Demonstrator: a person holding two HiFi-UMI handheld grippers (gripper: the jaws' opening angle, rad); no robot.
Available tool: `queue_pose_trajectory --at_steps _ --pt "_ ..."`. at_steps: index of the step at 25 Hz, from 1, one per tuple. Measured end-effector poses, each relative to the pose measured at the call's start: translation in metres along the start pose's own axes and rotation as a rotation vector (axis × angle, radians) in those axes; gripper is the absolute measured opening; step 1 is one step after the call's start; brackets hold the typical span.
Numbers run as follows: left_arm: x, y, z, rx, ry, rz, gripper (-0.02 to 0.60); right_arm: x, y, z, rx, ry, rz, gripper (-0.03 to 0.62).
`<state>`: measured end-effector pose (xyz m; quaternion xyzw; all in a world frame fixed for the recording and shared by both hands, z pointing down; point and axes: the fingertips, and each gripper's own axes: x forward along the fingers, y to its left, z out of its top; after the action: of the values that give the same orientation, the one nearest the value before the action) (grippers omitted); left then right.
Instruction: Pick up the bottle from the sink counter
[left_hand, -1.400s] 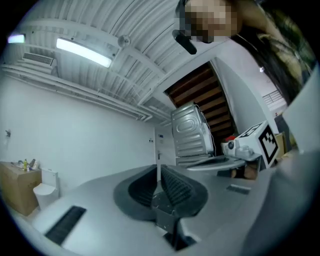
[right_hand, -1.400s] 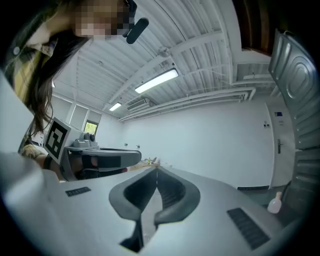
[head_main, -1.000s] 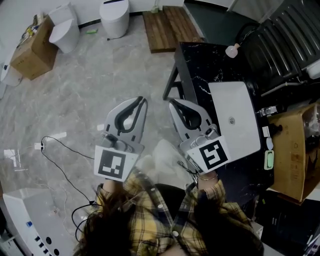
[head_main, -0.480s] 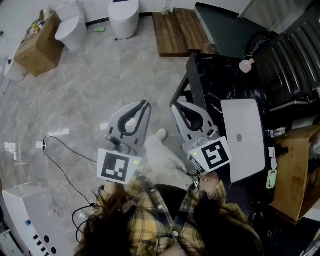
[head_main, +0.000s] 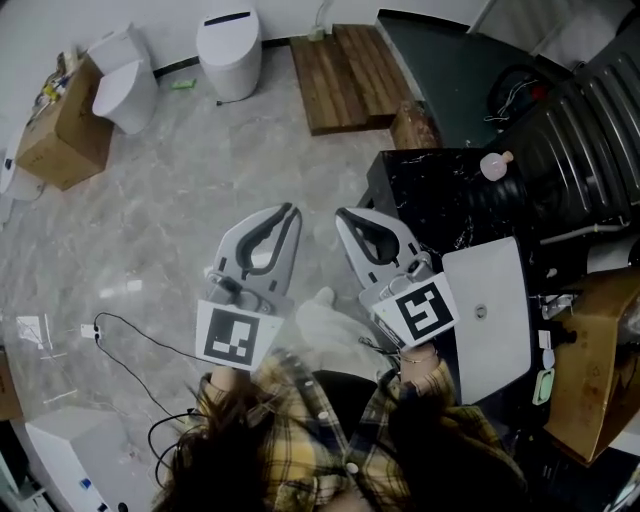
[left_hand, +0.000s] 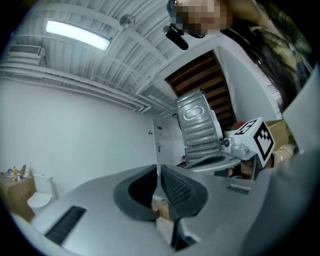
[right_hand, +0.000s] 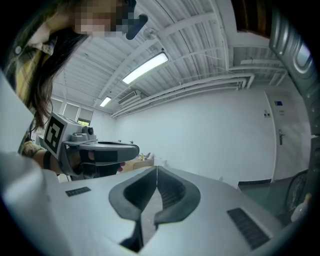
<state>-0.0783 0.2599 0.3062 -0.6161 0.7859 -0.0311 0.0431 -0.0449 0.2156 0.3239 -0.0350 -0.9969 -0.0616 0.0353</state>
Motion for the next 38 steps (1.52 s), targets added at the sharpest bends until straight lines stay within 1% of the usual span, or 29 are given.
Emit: queue_pose_trajectory --at_steps 5,10,14,17,21,25,29,31,35,38 --pt "0.047 0.017 0.004 -0.001 -0.011 -0.046 0.035 0.020 -0.042 0.004 -0.011 0.007 -0.049 0.017" --pt "0.087 0.016 0.004 -0.007 -0.026 -0.096 0.035 0.026 -0.075 0.003 -0.013 0.017 -0.084 0.017" --pt "0.108 0.015 0.005 -0.017 -0.030 -0.118 0.035 0.023 -0.095 0.003 -0.017 0.016 -0.122 0.017" --pt "0.117 0.013 0.004 -0.009 -0.037 -0.129 0.035 0.016 -0.106 -0.002 -0.014 0.020 -0.149 0.017" --pt "0.138 0.006 0.008 0.007 -0.049 -0.180 0.035 0.006 -0.123 -0.007 -0.004 0.025 -0.204 0.017" --pt "0.174 -0.008 0.018 0.025 -0.085 -0.286 0.035 -0.006 -0.154 -0.005 -0.001 0.016 -0.313 0.017" --pt "0.224 -0.025 0.019 0.020 -0.107 -0.402 0.035 -0.015 -0.199 -0.011 -0.001 0.021 -0.427 0.017" --pt "0.253 -0.035 0.021 0.017 -0.122 -0.481 0.035 -0.019 -0.225 -0.015 0.005 0.026 -0.500 0.017" --pt "0.316 -0.059 0.020 0.027 -0.137 -0.671 0.035 -0.024 -0.282 -0.023 0.030 0.041 -0.663 0.017" --pt "0.360 -0.075 0.021 0.025 -0.144 -0.800 0.035 -0.024 -0.321 -0.025 0.048 0.059 -0.764 0.017"
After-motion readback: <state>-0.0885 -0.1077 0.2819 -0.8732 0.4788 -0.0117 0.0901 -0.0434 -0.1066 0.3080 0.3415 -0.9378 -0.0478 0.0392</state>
